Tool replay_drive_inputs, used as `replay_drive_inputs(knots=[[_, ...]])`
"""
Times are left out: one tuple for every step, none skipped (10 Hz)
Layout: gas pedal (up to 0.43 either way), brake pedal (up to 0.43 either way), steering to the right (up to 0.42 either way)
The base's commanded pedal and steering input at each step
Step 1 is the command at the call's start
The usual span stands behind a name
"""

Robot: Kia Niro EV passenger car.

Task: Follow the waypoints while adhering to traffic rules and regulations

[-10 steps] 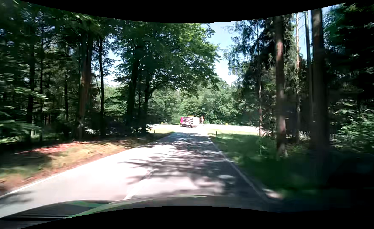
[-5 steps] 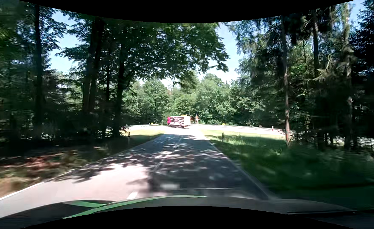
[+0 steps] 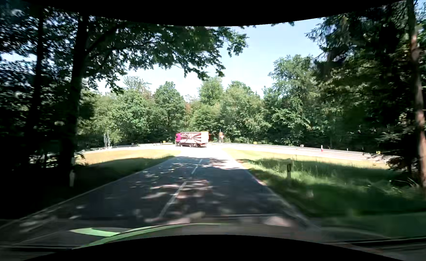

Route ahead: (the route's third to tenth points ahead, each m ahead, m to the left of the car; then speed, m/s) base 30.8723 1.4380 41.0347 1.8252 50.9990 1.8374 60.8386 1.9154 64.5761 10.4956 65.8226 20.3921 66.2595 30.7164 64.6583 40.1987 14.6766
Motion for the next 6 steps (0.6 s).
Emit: replay_drive_inputs(knots=[[0.0,0.25,0.008],[0.0,0.256,0.006],[0.0,0.256,0.004],[0.0,0.256,0.004],[0.0,0.256,0.004],[0.0,0.262,0.004]])
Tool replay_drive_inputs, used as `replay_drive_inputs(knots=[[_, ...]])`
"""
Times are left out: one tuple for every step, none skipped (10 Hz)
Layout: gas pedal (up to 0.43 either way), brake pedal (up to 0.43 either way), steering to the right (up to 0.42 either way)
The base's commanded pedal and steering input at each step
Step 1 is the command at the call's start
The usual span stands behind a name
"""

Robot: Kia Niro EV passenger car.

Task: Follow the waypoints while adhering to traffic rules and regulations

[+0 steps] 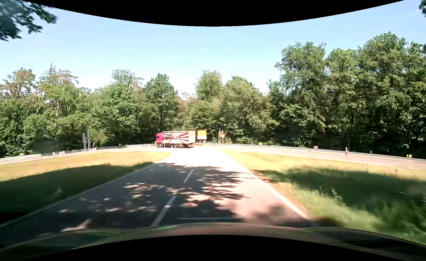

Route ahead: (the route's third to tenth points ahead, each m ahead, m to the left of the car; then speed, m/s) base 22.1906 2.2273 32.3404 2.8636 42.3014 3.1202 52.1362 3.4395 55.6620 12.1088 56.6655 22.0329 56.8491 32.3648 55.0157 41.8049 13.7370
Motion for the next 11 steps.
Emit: replay_drive_inputs(knots=[[0.0,0.262,0.003],[0.0,0.268,0.003],[0.0,0.268,0.003],[0.0,0.268,0.004],[0.0,0.268,0.003],[0.0,0.268,0.002],[0.0,0.268,-0.001],[0.0,0.268,-0.004],[0.0,0.274,-0.006],[0.0,0.28,-0.008],[0.0,0.287,-0.011]])
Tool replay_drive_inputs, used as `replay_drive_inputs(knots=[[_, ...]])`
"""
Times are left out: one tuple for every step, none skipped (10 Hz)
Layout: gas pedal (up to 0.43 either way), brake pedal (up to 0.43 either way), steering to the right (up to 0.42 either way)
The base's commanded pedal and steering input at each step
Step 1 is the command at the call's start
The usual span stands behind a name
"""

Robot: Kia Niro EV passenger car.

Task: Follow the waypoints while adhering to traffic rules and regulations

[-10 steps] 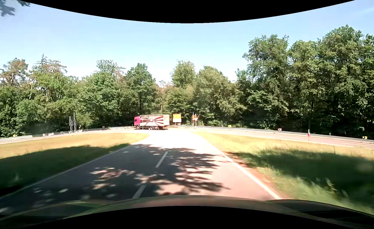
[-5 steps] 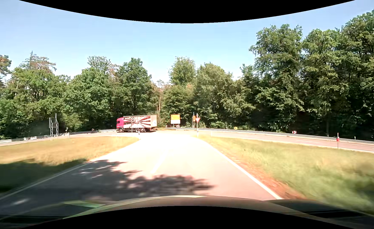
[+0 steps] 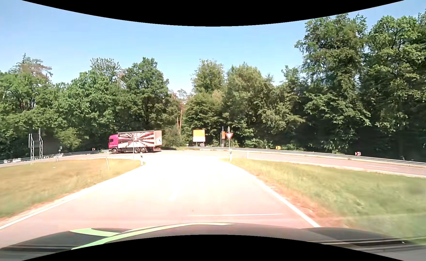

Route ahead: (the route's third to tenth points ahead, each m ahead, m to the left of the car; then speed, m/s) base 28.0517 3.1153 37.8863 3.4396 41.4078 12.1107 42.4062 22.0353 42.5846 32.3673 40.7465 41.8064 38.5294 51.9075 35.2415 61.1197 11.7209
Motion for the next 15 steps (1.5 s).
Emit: replay_drive_inputs(knots=[[0.0,0.287,-0.014],[0.0,0.299,-0.017],[0.0,0.299,-0.023],[0.0,0.299,-0.027],[0.0,0.299,-0.031],[0.0,0.299,-0.033],[0.0,0.299,-0.034],[0.0,0.299,-0.034],[0.0,0.299,-0.034],[0.0,0.299,-0.034],[0.0,0.299,-0.034],[0.0,0.305,-0.034],[0.0,0.305,-0.034],[0.0,0.305,-0.034],[0.0,0.311,-0.033]])
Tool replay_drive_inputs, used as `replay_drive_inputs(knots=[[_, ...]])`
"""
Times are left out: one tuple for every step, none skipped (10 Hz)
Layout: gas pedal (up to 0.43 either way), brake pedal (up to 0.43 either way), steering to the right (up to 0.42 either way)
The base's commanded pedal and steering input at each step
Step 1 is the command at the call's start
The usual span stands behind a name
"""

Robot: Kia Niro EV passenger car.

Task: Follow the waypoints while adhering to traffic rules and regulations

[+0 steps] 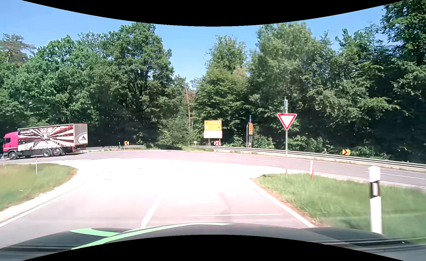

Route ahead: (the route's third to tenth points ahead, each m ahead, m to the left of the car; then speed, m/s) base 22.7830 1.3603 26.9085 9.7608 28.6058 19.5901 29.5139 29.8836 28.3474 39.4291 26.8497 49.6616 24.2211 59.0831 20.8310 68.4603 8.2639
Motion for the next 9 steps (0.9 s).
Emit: replay_drive_inputs(knots=[[0.0,0.305,-0.033],[0.0,0.305,-0.033],[0.0,0.305,-0.033],[0.0,0.311,-0.033],[0.0,0.305,-0.032],[0.0,0.305,-0.031],[0.0,0.305,-0.03],[0.0,0.305,-0.029],[0.0,0.293,-0.028]])
